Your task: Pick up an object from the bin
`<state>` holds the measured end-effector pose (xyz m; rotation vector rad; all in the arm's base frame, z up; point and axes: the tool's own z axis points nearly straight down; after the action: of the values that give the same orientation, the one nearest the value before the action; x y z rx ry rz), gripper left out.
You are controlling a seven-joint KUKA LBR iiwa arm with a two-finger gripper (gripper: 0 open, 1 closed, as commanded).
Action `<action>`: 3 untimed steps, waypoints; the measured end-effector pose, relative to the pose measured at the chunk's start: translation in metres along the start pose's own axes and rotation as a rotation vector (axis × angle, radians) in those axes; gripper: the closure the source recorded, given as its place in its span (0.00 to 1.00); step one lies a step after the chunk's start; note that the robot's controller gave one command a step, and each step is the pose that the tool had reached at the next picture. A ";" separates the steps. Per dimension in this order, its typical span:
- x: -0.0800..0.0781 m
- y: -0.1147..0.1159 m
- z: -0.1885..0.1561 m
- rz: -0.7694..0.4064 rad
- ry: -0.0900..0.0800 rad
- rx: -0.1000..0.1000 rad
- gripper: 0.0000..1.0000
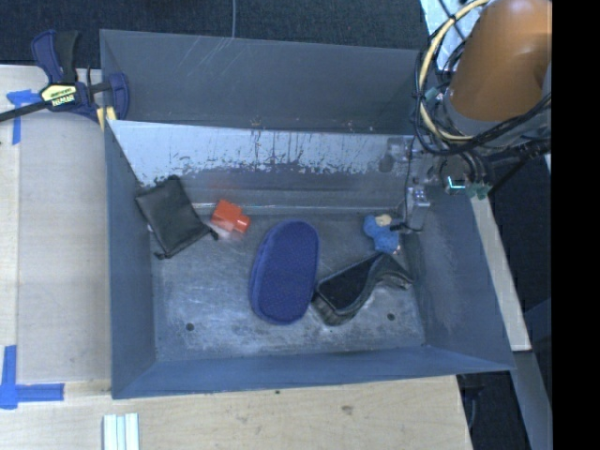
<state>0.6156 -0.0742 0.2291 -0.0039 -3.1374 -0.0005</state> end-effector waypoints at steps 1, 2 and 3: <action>0.000 -0.066 0.160 0.117 -0.005 0.003 0.00; 0.009 -0.062 0.127 0.309 -0.012 0.000 0.00; 0.014 -0.049 0.126 0.542 -0.005 -0.001 0.00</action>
Offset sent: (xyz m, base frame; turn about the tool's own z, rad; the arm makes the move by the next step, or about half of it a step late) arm -0.0008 -0.0630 -0.1591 0.1134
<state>0.6012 -0.1231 0.1032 -0.8453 -3.0269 -0.0007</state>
